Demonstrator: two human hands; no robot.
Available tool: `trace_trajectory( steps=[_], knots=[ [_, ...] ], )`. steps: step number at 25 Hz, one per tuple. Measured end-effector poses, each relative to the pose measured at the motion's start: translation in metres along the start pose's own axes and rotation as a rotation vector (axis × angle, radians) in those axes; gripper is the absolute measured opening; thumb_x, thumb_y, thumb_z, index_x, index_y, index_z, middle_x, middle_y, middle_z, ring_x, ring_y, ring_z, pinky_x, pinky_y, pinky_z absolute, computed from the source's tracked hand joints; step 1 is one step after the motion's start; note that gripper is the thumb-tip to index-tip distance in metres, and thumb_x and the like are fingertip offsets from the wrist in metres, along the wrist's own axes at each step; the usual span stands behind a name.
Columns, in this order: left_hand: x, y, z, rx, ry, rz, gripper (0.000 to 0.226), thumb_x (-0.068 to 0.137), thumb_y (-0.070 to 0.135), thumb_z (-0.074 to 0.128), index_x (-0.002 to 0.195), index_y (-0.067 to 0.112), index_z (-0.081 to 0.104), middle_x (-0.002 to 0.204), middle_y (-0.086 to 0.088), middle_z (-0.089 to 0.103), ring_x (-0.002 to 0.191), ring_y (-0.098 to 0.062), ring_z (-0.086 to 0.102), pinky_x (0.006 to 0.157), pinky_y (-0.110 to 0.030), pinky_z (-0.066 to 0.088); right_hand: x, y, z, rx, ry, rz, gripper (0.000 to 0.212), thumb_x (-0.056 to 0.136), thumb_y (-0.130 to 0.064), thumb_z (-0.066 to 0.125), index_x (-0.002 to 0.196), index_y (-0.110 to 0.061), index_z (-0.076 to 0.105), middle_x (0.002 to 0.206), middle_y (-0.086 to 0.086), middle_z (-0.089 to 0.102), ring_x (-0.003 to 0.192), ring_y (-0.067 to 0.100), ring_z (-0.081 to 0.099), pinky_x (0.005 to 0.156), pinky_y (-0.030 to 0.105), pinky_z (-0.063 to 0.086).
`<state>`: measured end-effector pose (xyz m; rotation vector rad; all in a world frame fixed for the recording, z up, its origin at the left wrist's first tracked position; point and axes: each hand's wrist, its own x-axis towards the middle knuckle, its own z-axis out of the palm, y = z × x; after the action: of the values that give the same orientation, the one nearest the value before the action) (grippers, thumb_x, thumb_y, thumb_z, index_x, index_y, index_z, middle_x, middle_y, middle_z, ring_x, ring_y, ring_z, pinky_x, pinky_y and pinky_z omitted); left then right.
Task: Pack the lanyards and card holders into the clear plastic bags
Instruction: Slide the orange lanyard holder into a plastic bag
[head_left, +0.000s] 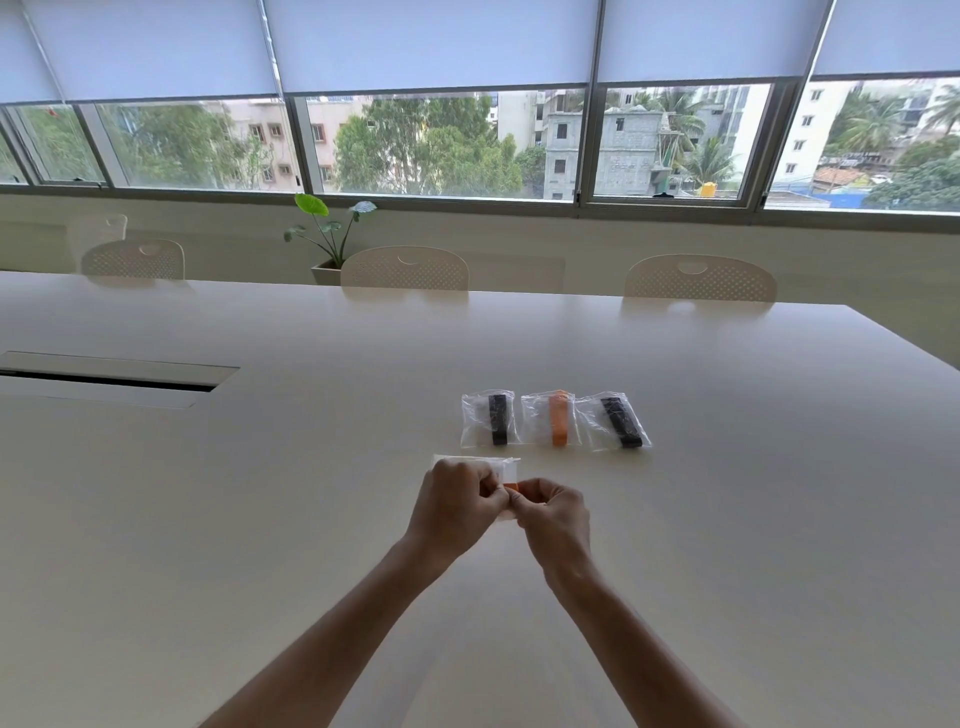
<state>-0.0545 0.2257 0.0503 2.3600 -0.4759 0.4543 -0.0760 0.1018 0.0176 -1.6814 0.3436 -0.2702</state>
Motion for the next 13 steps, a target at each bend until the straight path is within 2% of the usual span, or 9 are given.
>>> trace_trajectory(
  steps=[3, 5, 7, 8, 10, 12, 13],
  knots=[
    [-0.002, 0.001, -0.001, -0.001, 0.011, 0.029, 0.019, 0.07, 0.015, 0.067, 0.053, 0.014, 0.059, 0.047, 0.006, 0.053, 0.048, -0.011, 0.048, 0.046, -0.013, 0.031, 0.0, -0.003, 0.0, 0.175, -0.081, 0.053, 0.004, 0.077, -0.011, 0.075, 0.073, -0.011, 0.074, 0.063, 0.002, 0.069, 0.057, 0.008, 0.06, 0.062, 0.027, 0.05],
    [-0.002, 0.0, -0.003, -0.021, -0.015, 0.051, 0.025, 0.072, 0.018, 0.068, 0.051, 0.02, 0.056, 0.046, 0.009, 0.05, 0.046, -0.009, 0.046, 0.046, -0.013, 0.029, 0.001, -0.003, -0.004, 0.291, -0.16, 0.114, 0.004, 0.08, -0.007, 0.072, 0.079, -0.003, 0.072, 0.068, 0.009, 0.067, 0.063, 0.014, 0.063, 0.068, 0.03, 0.055],
    [0.001, -0.002, -0.008, -0.038, -0.062, 0.058, 0.029, 0.076, 0.023, 0.068, 0.051, 0.029, 0.054, 0.047, 0.013, 0.049, 0.047, -0.005, 0.047, 0.047, -0.012, 0.031, 0.003, -0.003, -0.008, 0.327, -0.226, 0.131, 0.007, 0.083, -0.003, 0.068, 0.077, -0.002, 0.071, 0.068, 0.009, 0.067, 0.063, 0.015, 0.064, 0.065, 0.027, 0.056],
    [0.004, -0.003, -0.012, -0.053, -0.059, 0.06, 0.023, 0.078, 0.025, 0.067, 0.056, 0.031, 0.059, 0.053, 0.014, 0.053, 0.051, -0.003, 0.05, 0.05, -0.013, 0.036, 0.003, -0.003, -0.01, 0.314, -0.248, 0.123, 0.013, 0.084, -0.002, 0.066, 0.073, -0.005, 0.071, 0.066, 0.007, 0.067, 0.062, 0.014, 0.063, 0.062, 0.024, 0.055],
    [0.016, -0.008, -0.02, -0.072, -0.031, 0.046, 0.005, 0.083, 0.025, 0.066, 0.084, 0.026, 0.071, 0.081, 0.013, 0.064, 0.072, -0.003, 0.057, 0.066, -0.021, 0.047, 0.006, -0.003, -0.012, 0.278, -0.278, 0.092, 0.024, 0.085, 0.002, 0.064, 0.066, -0.011, 0.072, 0.062, 0.003, 0.068, 0.061, 0.016, 0.061, 0.061, 0.025, 0.052],
    [0.028, -0.016, -0.027, -0.075, -0.156, -0.037, 0.019, 0.087, 0.027, 0.066, 0.103, 0.018, 0.07, 0.102, 0.005, 0.064, 0.091, -0.01, 0.059, 0.08, -0.028, 0.048, 0.007, -0.004, -0.014, 0.24, -0.296, 0.06, 0.026, 0.084, 0.003, 0.064, 0.064, -0.012, 0.072, 0.061, 0.002, 0.068, 0.063, 0.019, 0.061, 0.067, 0.032, 0.05],
    [0.032, -0.02, -0.03, -0.107, -0.257, -0.103, 0.019, 0.088, 0.03, 0.065, 0.102, 0.018, 0.071, 0.103, 0.003, 0.066, 0.092, -0.012, 0.061, 0.082, -0.031, 0.05, 0.008, -0.005, -0.015, 0.227, -0.304, 0.045, 0.025, 0.083, 0.002, 0.065, 0.065, -0.013, 0.072, 0.062, 0.003, 0.069, 0.065, 0.021, 0.062, 0.069, 0.035, 0.049]
  ],
)
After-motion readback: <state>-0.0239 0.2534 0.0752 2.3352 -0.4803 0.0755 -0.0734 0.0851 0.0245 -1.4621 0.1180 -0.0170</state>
